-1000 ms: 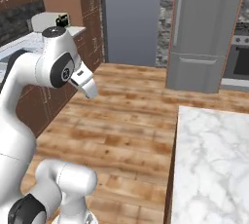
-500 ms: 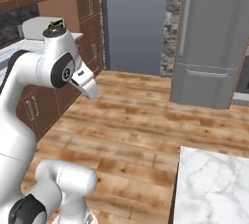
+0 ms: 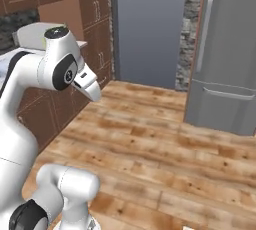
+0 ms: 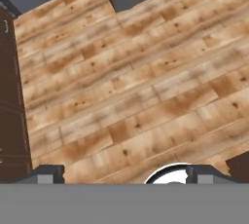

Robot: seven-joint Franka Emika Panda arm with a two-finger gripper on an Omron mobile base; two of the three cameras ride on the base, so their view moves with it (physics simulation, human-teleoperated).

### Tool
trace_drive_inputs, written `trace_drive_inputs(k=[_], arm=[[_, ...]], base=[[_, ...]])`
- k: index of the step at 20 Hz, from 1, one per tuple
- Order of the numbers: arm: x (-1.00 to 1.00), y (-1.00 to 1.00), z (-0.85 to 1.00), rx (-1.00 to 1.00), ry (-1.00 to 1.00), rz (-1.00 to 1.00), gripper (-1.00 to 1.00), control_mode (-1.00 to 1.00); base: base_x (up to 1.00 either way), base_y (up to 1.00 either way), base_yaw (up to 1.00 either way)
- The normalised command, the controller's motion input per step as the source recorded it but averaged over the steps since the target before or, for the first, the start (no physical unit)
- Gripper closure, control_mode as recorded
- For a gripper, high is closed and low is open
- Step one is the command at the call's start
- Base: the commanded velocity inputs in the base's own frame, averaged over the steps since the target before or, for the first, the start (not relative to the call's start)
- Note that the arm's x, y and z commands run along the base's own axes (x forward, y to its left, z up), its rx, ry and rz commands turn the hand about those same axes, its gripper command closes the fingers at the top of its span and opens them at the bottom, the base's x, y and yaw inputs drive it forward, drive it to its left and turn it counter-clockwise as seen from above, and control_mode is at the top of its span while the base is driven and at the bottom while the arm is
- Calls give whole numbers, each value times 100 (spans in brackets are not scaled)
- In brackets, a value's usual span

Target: There is a wine glass and glass cup on the dining counter. Place the wine bottle next to the wine glass and the juice bottle next to the glass cup.

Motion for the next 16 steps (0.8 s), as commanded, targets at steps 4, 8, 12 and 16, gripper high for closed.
trace_drive_inputs(k=[4,8,12,16], arm=[[0,0,0,0,0,0,-100,100],[0,0,0,0,0,0,-100,100],[0,0,0,0,0,0,-100,100],[0,0,0,0,0,0,-100,100]], base=[[100,0,26],[100,0,39],[100,0,49],[100,0,55]])
